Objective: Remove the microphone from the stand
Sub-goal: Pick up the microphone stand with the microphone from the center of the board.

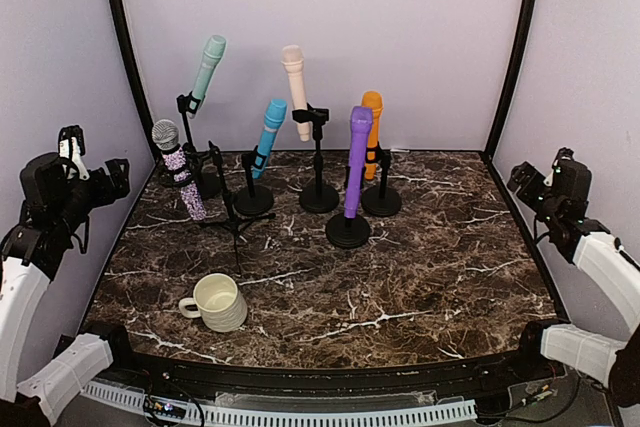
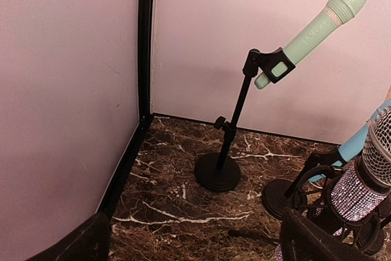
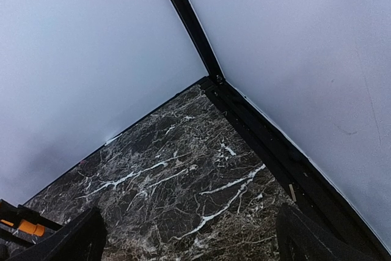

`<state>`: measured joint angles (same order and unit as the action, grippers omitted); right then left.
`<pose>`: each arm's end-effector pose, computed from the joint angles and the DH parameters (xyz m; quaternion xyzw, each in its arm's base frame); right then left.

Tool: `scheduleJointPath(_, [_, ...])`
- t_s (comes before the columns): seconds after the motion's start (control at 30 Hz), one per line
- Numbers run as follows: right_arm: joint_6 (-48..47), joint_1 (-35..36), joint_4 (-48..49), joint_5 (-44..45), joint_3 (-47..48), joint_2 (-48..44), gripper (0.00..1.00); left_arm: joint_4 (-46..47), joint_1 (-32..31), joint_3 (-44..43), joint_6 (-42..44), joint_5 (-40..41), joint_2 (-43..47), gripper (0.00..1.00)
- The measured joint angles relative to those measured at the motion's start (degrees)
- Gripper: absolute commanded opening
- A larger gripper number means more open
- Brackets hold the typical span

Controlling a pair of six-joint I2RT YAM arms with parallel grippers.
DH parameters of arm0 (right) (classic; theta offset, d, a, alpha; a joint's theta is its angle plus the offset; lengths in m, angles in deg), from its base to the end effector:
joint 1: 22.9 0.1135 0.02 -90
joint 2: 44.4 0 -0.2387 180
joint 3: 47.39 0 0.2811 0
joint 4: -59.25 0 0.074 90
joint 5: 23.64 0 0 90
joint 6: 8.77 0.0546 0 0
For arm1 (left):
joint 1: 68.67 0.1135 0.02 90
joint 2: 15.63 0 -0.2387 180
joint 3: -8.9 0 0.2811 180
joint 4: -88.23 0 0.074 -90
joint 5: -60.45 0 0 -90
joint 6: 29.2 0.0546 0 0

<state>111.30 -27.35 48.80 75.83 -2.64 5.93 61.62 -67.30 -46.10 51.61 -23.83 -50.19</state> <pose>0.2688 -0.0299 0.2346 0.2836 0.7455 0.0686 0.5992 0.2142 0.0106 0.3333 -0.1016 0.7370 -0.0085 0.6682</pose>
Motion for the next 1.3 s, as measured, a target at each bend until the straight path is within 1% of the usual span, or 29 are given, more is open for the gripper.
scheduleJointPath(0.17, [-2.1, 0.0, -3.9, 0.2, 1.4, -0.1, 0.99, 0.0, 0.0, 0.0, 0.0, 2.1, -0.9, 0.99])
scheduleJointPath(0.27, [-3.9, 0.1, -5.9, -1.2, 2.5, -0.7, 0.99, 0.1, 0.0, -0.1, 0.2, 2.1, -1.7, 0.99])
scheduleJointPath(0.33, [-4.5, 0.7, -6.1, -2.6, 2.5, -1.7, 0.99, 0.3, 0.0, -0.1, 0.4, 1.7, -2.4, 0.99])
scheduleJointPath(0.4, [-4.7, 3.1, -6.2, -3.2, 2.5, -2.7, 0.98, 0.9, 0.0, -0.2, 0.6, 1.2, -3.2, 0.99])
scheduleJointPath(0.5, [-4.9, 11.0, -7.0, -2.0, 3.8, -1.8, 0.99, 1.5, 0.0, -0.3, 0.7, 0.3, -4.5, 0.99])
scheduleJointPath(0.57, [-5.0, 17.1, -8.2, 1.0, 6.3, 0.8, 0.98, 2.3, 0.0, -0.3, 1.1, -0.6, -5.2, 0.99])
scheduleJointPath(0.7, [-4.7, 28.1, -10.9, 10.0, 13.4, 8.7, 0.98, 3.5, 0.0, -0.3, 1.9, -1.8, -5.5, 0.98])
scheduleJointPath(0.9, [-2.4, 42.4, -12.7, 21.2, 24.1, 20.8, 0.98, 4.4, 0.0, -0.3, 2.5, -4.3, -6.0, 0.96])
scheduleJointPath(1.0, [-0.8, 47.3, -13.2, 24.3, 29.4, 26.9, 0.98, 4.4, 0.0, -0.3, 2.6, -5.7, -6.0, 0.96])
scheduleJointPath(1.13, [0.5, 51.4, -14.3, 26.8, 35.5, 33.9, 0.96, 4.4, 0.0, -0.3, 3.0, -6.2, -6.0, 0.97])
scheduleJointPath(1.3, [0.7, 56.1, -17.3, 31.3, 45.8, 42.5, 0.96, 4.3, 0.0, -0.3, 3.6, -6.6, -5.5, 0.97])
